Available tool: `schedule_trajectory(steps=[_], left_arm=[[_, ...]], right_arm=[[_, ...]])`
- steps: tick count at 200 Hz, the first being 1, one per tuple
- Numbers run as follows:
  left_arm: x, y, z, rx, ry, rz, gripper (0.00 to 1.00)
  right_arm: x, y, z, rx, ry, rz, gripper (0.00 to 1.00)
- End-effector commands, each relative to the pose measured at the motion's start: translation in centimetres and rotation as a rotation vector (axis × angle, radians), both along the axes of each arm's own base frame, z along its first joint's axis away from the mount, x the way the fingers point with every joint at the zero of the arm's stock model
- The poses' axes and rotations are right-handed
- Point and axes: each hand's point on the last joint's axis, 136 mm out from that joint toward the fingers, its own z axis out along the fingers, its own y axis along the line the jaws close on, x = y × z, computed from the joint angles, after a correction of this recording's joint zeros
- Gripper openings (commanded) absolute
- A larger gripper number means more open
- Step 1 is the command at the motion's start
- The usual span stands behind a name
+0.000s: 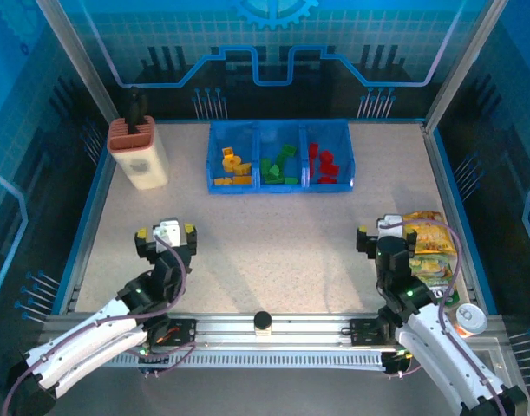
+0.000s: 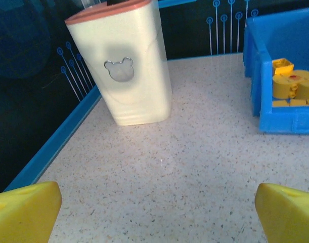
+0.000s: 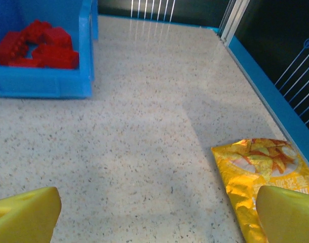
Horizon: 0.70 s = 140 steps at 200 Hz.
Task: Sort the legos into containers by color
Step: Reset both arms
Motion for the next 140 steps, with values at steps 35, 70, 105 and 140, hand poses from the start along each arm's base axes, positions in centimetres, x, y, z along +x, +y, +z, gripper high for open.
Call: schedule_trajectory(steps=[35,70,105,140], left_arm=[[-0.2,-0.1,-0.9,-0.010,0.008,-0.023,0.99],[0.0,0.0,-0.7,-0.014,-0.004,-0.016,0.99],[0.5,0.2,-0.7,-0.026,-0.019,-0.017,0.99],[1.3,0.4,-1.1,-0.049,-0.005,-0.014,0.99]], right_arm=[[1.7,1.1,-0.5,-0.006,0.029,0.031,1.00],[3.0,1.2,-0.8,-0.013,0.049,0.027,1.00],[4.1,1.0,-1.3,0.003,0.076,0.017,1.00],[5.0,0.4,-1.6,0.026,0.090,-0.006,1.00]])
